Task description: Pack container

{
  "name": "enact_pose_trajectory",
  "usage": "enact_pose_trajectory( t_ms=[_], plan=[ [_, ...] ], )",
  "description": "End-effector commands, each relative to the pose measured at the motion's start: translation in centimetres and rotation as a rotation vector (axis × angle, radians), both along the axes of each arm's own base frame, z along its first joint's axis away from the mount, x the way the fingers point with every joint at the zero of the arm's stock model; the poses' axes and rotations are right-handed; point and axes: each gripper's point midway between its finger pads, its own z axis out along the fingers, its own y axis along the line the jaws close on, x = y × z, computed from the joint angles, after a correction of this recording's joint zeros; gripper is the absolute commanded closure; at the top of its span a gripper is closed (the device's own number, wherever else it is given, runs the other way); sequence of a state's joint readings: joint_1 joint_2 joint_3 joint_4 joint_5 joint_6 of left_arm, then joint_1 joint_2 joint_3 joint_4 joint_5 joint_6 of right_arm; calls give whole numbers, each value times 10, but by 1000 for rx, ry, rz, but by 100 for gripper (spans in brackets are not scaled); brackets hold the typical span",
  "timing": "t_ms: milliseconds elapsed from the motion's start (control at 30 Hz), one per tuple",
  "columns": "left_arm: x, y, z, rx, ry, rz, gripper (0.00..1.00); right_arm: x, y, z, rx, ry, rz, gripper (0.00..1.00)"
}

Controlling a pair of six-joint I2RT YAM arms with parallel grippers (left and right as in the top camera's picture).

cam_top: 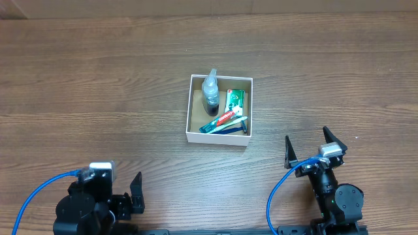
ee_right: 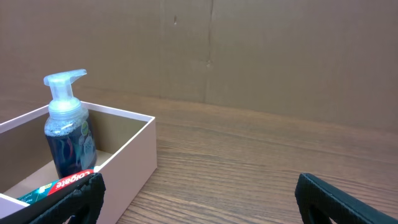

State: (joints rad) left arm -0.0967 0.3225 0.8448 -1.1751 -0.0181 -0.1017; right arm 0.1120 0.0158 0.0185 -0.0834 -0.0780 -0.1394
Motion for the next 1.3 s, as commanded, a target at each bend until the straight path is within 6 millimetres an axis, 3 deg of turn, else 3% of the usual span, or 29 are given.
enact_pose_trajectory(
  t_ms=[0, 200, 367, 433, 600, 833, 1267],
  plan=[
    [0, -2, 2, -1, -9, -16, 0, 0, 0, -2, -7, -5, -1, 0],
    [5, -6, -9, -12, -11, -35, 0, 0, 0, -2, -7, -5, -1, 0],
    [39, -4, -59, 19, -143, -33, 0, 0, 0, -2, -7, -5, -1, 0],
    [55, -4, -67, 43, -224, -43, 0, 0, 0, -2, -6, -5, -1, 0],
    [96, -19, -33, 230, -694, -172, 0, 0, 0, -2, -7, -5, -1, 0],
    [98, -11, -66, 256, -596, -143, 0, 0, 0, -2, -7, -5, -1, 0],
    [99, -11, -67, 256, -592, -144, 0, 0, 0, -2, -7, -5, -1, 0]
  ],
)
